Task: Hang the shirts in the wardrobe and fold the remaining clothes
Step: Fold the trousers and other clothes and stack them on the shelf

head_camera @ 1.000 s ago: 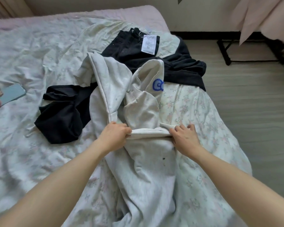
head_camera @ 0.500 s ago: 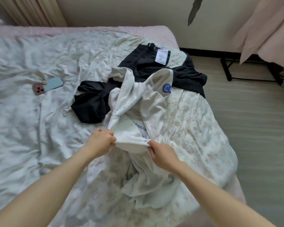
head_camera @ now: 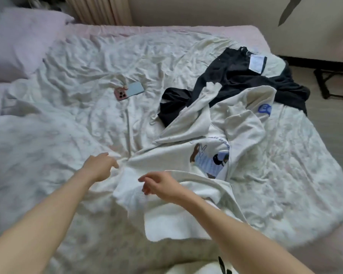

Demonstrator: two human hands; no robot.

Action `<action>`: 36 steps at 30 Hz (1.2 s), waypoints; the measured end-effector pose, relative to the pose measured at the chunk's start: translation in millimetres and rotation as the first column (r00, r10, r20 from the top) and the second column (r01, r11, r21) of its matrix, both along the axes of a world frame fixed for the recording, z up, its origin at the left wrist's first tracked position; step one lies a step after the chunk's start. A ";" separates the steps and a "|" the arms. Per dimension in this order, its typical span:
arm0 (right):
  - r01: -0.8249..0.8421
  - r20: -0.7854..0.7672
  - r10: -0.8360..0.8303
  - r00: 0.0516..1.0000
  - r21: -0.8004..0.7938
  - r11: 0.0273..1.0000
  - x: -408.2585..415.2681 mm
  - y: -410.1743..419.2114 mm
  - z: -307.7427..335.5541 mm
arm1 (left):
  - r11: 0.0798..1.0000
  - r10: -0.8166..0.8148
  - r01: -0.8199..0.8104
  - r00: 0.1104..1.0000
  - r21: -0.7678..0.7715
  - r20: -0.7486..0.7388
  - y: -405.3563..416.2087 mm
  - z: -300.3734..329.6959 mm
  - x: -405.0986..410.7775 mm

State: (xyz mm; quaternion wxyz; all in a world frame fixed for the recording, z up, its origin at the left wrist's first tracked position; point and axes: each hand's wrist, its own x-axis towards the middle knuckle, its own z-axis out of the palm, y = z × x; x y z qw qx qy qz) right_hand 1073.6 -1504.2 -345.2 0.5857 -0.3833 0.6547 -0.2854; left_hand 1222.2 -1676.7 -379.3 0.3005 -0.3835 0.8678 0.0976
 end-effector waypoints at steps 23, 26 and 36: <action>0.135 -0.863 0.222 0.454 0.313 0.940 -92.4 130.8 -131.9 | 0.952 -0.017 0.088 0.971 0.292 -0.237 119.0 -137.4 -18.0; -0.012 -0.856 0.238 0.458 0.263 0.965 -84.3 147.9 -121.5 | 0.932 -0.241 0.286 0.947 0.221 -0.212 116.8 -113.4 -2.1; -0.373 -0.366 0.496 0.787 0.357 0.856 -29.5 169.4 -85.3 | 0.866 -0.478 0.438 0.867 0.242 0.141 105.1 -49.7 42.2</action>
